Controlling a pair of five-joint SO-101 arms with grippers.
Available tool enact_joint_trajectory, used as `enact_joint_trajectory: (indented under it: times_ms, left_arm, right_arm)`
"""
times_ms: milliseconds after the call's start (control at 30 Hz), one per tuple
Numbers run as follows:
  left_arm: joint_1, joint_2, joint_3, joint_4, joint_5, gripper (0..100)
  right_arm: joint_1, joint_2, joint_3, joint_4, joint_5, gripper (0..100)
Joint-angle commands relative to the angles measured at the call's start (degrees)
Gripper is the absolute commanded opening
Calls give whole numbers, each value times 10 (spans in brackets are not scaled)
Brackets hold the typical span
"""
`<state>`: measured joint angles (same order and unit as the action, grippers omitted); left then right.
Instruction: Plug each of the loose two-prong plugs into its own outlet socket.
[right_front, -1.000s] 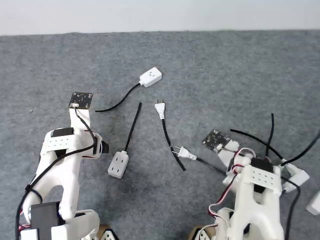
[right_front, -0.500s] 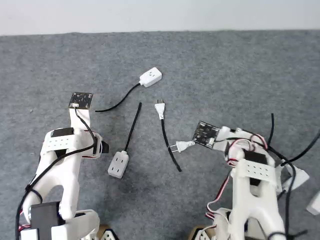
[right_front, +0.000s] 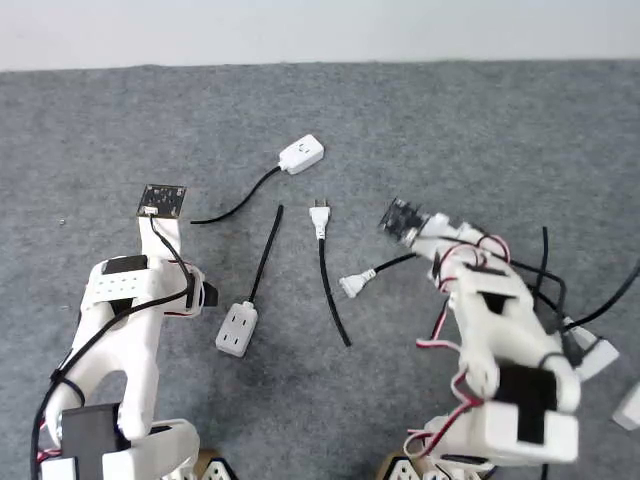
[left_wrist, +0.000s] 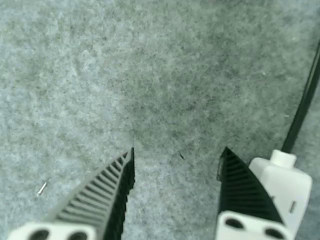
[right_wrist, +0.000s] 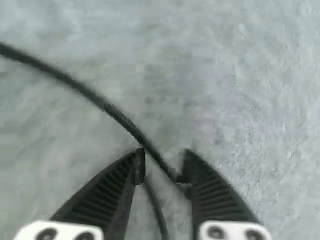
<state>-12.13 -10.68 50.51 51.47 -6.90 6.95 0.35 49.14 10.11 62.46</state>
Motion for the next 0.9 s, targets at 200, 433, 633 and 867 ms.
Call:
enact_joint_trajectory:
  times_ms: [200, 433, 633, 867]
  left_arm:
    - [3, -3, -16, -7, -8, 258]
    - [4, -3, -16, -7, -8, 258]
    - [4, -3, -16, -7, -8, 258]
    - [3, -3, -16, -7, -10, 258]
  right_arm:
    - [-1, 2, -151, 124, -178, 204]
    - [-95, -38, -241, 348, -622, 62]
    - [-203, -41, -247, 400, -777, 53]
    - [-276, 4, -238, 398, -868, 162]
